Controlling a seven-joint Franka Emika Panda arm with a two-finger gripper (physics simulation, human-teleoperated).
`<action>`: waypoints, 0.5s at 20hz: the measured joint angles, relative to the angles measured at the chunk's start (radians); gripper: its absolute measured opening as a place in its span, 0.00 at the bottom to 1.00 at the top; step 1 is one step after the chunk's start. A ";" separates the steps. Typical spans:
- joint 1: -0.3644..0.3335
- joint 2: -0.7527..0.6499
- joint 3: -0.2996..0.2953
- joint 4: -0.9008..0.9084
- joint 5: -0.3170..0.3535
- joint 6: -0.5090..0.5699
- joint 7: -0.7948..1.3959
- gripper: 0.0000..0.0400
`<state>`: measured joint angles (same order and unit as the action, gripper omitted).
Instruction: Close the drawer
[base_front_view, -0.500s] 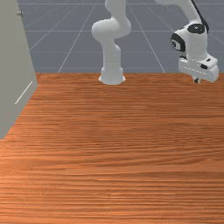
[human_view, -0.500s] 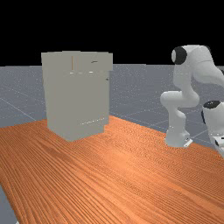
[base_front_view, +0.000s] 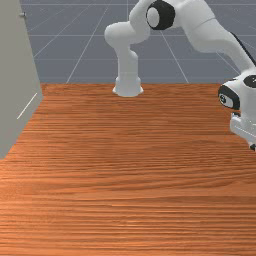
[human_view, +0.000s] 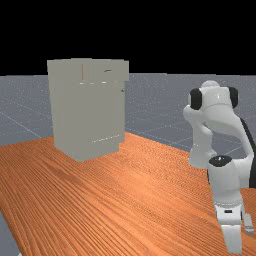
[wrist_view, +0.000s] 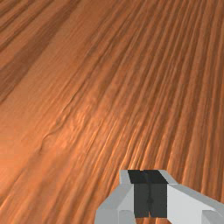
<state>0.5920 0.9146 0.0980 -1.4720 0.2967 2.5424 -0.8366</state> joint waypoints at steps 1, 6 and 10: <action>-0.015 -0.085 0.012 -0.018 -0.014 -0.096 -0.005 0.01; -0.099 -0.309 0.074 0.349 -0.057 -0.741 -0.263 0.00; -0.402 -0.637 -0.079 -0.069 -0.022 -0.827 -0.897 0.00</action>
<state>0.1899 0.2780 0.0191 -1.5413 0.2746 1.7153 -1.7334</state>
